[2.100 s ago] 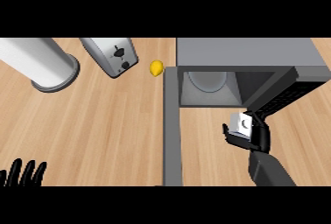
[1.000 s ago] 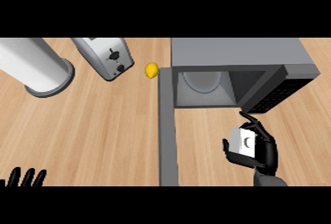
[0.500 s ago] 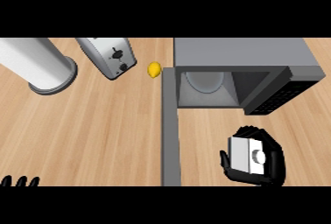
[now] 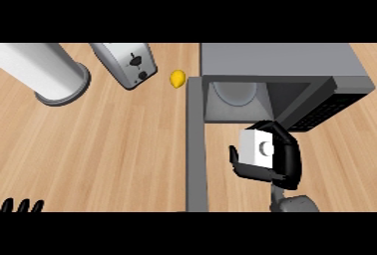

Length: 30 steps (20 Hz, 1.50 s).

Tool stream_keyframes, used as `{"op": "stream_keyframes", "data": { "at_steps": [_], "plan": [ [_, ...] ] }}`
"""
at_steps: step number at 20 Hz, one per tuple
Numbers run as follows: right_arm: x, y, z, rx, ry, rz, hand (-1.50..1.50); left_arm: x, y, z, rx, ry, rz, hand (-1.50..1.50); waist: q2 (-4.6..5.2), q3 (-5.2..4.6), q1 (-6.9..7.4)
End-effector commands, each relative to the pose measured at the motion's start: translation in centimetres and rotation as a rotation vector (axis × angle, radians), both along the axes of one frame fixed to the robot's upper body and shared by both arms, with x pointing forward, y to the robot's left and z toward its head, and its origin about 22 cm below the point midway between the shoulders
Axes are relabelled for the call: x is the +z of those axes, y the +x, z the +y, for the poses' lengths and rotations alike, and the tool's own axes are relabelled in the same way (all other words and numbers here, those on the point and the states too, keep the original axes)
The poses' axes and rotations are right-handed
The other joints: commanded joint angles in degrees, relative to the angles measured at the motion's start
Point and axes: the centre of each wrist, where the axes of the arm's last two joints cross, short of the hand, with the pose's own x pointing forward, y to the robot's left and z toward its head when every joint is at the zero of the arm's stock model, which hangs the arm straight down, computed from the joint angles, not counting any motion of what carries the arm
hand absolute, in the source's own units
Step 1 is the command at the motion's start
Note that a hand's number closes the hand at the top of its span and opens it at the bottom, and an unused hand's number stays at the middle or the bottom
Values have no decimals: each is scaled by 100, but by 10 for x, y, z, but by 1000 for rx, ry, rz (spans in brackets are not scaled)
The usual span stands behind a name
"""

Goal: Pick up the milk, place it into the microwave and close the microwave

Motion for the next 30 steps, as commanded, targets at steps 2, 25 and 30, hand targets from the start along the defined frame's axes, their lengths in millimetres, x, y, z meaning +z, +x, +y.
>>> {"op": "stream_keyframes", "data": {
  "at_steps": [2,25,30],
  "plan": [
    [10,39,25,-18,-43,33,150,25,-8,16,-22,16,3,-150,9,3,54],
    [-39,131,-5,-227,-290,206,150,2,5,19,-31,13,2,-150,141,16,321],
    [-32,137,-40,-258,-368,180,150,5,-2,26,-59,13,-4,-150,185,23,439]
  ]
}}
